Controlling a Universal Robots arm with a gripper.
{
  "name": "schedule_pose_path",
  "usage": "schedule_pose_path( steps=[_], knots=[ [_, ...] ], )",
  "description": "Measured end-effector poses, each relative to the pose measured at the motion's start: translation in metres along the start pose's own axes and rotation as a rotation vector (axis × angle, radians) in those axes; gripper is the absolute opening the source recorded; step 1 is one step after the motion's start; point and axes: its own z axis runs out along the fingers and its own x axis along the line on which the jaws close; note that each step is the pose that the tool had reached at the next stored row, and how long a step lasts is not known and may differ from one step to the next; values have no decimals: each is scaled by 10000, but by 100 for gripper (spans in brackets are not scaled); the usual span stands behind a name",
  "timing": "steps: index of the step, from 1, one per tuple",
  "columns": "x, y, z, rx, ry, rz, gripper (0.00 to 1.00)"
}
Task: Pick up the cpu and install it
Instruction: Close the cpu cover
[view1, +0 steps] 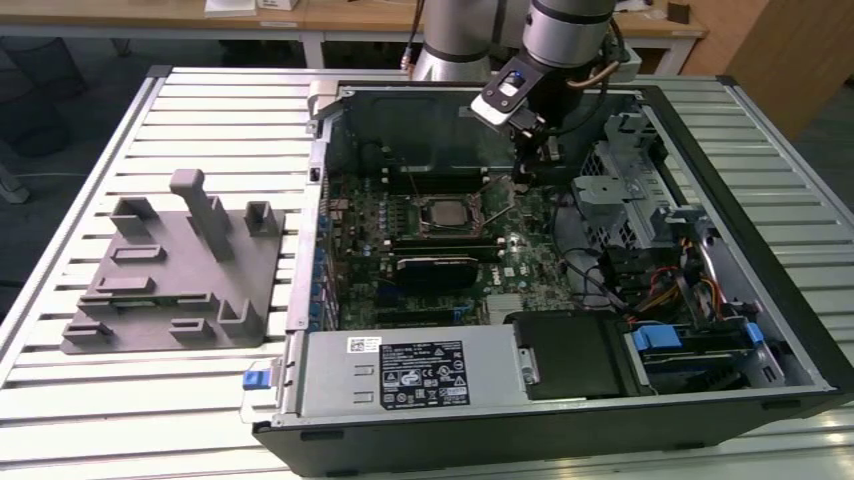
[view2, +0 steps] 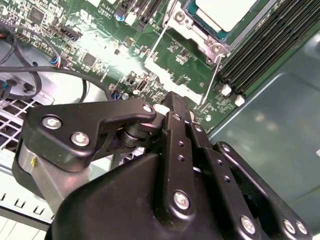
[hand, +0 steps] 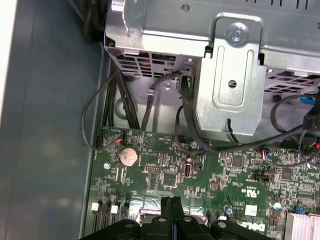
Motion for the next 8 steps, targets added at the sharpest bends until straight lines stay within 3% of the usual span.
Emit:
schedule_pose_path(
  steps=[8],
  knots=[
    [-4,48,21,0,0,0,11]
  ],
)
